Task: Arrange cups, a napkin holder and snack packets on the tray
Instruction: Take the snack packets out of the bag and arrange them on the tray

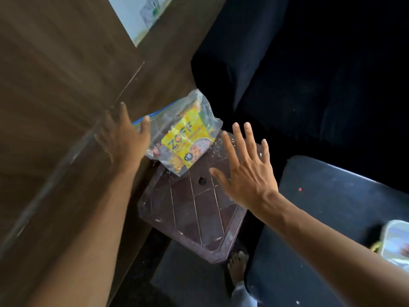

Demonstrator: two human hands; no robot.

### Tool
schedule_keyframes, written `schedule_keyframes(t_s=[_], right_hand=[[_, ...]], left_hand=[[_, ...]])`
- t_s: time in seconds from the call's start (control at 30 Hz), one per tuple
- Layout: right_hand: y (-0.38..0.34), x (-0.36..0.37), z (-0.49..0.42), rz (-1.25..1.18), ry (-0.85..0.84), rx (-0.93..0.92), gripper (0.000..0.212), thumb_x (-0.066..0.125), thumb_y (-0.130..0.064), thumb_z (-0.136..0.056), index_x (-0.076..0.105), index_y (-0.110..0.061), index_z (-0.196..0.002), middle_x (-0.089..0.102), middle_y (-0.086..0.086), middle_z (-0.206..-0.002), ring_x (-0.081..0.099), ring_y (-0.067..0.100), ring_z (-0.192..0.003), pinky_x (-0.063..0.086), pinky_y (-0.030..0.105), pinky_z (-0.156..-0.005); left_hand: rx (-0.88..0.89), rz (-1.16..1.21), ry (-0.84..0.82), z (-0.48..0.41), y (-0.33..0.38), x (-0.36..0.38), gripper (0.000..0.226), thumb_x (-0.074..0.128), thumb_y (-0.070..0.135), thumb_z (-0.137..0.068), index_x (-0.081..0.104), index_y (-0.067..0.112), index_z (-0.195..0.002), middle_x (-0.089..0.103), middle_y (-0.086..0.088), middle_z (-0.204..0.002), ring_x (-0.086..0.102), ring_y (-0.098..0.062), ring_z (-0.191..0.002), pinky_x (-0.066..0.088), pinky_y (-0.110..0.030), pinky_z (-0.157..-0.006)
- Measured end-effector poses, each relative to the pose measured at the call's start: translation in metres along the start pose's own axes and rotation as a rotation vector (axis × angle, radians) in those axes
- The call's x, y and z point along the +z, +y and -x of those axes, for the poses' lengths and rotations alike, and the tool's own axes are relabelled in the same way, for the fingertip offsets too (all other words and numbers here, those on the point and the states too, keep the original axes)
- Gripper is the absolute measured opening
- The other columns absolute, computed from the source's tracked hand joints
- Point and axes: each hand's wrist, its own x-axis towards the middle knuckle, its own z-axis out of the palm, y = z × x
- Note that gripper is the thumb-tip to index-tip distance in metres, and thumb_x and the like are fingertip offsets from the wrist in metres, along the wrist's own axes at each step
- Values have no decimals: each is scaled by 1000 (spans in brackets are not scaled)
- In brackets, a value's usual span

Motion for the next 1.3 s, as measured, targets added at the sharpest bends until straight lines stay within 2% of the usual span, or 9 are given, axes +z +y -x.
schedule_keyframes(t_s=[0.13,0.3,0.4,0.5,0.67,0.77,0.83,1.03,1.3], right_hand=[[-12,0,-15,17,-11,-33,85,25,-70,-95,-5,-21,-159,-15,8,-166,-21,29,-151,5,60,-121],[-22,-4,-20,-13,-40,-45,82,27,-66,-98,0,-19,-159,-10,9,-167,-17,29,-152,10,58,-122],[-29,-19,-20,-316,31,61,69,42,-56,-99,27,-15,-153,24,8,-162,15,28,-152,33,50,-115],[-34,-43,-24,-824,121,315,52,52,-56,-95,58,-17,-129,62,0,-129,60,14,-116,53,37,-94],[-24,-91,-33,-1419,-43,643,61,61,-65,-84,72,-7,-97,75,10,-93,74,22,-85,62,33,-76],[-13,-106,-25,-1109,-68,525,31,62,-44,-90,75,-17,-96,76,1,-88,72,18,-85,61,38,-81],[-4,-113,-10,-995,-6,497,18,61,-30,-90,77,-22,-94,76,-6,-78,71,10,-74,59,28,-67],[27,-150,86,-1405,-73,555,11,75,-25,-87,80,-15,-91,79,7,-85,73,18,-80,61,41,-84],[81,-198,255,-1529,20,675,14,85,-12,-74,72,-7,-71,75,12,-69,69,13,-57,52,19,-55]], left_hand=[[-110,212,-215,-26,-27,22,74,48,59,-98,32,18,-158,39,-17,-161,37,-38,-148,30,-53,-121],[-306,700,24,-16,-27,29,53,74,14,-86,60,12,-137,70,-10,-127,69,-26,-118,54,-37,-103],[-254,953,179,12,-10,16,73,79,1,-78,52,19,-143,68,-8,-127,69,-22,-118,59,-34,-96],[-181,1342,62,57,20,-5,71,79,-5,-82,50,13,-144,78,2,-110,74,-10,-104,59,-23,-85],[151,1189,-202,133,60,-34,35,81,14,-83,74,32,-113,78,17,-109,74,-2,-101,59,-16,-79],[186,1186,-276,168,76,-36,35,76,1,-84,75,31,-103,80,20,-100,75,0,-95,57,-13,-79],[180,1145,-315,185,83,-42,41,75,-6,-84,76,31,-101,80,20,-97,76,0,-93,59,-15,-80],[-63,1418,-382,253,106,-89,43,72,59,-81,76,34,-115,78,8,-118,71,-9,-116,56,-22,-94],[-126,1220,-606,388,186,-138,9,81,26,-84,78,23,-92,83,4,-87,80,-12,-84,60,-21,-73]])
